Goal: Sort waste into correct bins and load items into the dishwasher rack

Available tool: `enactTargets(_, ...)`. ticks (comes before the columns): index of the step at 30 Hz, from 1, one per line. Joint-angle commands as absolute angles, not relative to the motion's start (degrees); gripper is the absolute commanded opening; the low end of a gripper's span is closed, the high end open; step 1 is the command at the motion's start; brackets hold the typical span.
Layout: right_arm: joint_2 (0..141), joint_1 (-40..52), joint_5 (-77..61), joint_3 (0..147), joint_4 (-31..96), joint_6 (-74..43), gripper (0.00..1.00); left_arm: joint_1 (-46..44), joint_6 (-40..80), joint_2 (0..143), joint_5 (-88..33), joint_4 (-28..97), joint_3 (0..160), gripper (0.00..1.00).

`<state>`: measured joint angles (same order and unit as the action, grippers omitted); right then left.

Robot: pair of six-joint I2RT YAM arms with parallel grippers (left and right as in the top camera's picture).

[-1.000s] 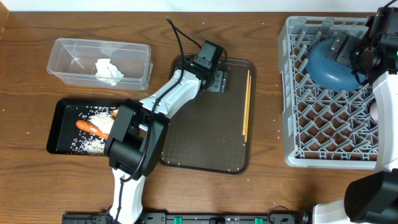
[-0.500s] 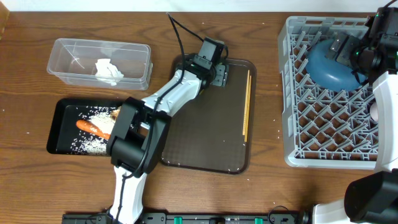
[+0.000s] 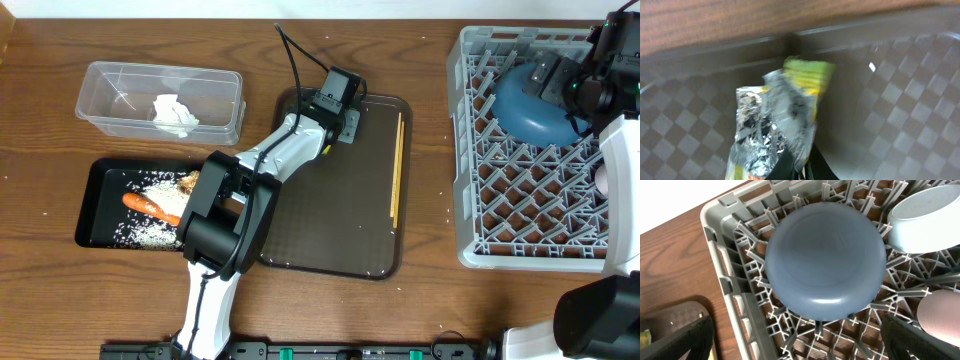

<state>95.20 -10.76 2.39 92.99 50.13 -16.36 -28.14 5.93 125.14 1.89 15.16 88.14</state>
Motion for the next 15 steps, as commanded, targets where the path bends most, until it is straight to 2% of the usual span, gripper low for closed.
enactTargets(1,94.63,-10.96,2.98,92.99,50.22,-17.12,0.99,-28.16,6.11,122.1,2.87,17.02,88.4,0.06)
enactTargets(9,94.63,-10.96,2.98,92.99,50.22,-17.12,0.99,-25.98,15.51,110.72,2.87,22.09,88.4,0.06)
enactTargets(15,94.63,-10.96,2.98,92.99,50.22,-17.12,0.99,-19.0,22.94,100.29,2.87,24.91,88.4,0.06)
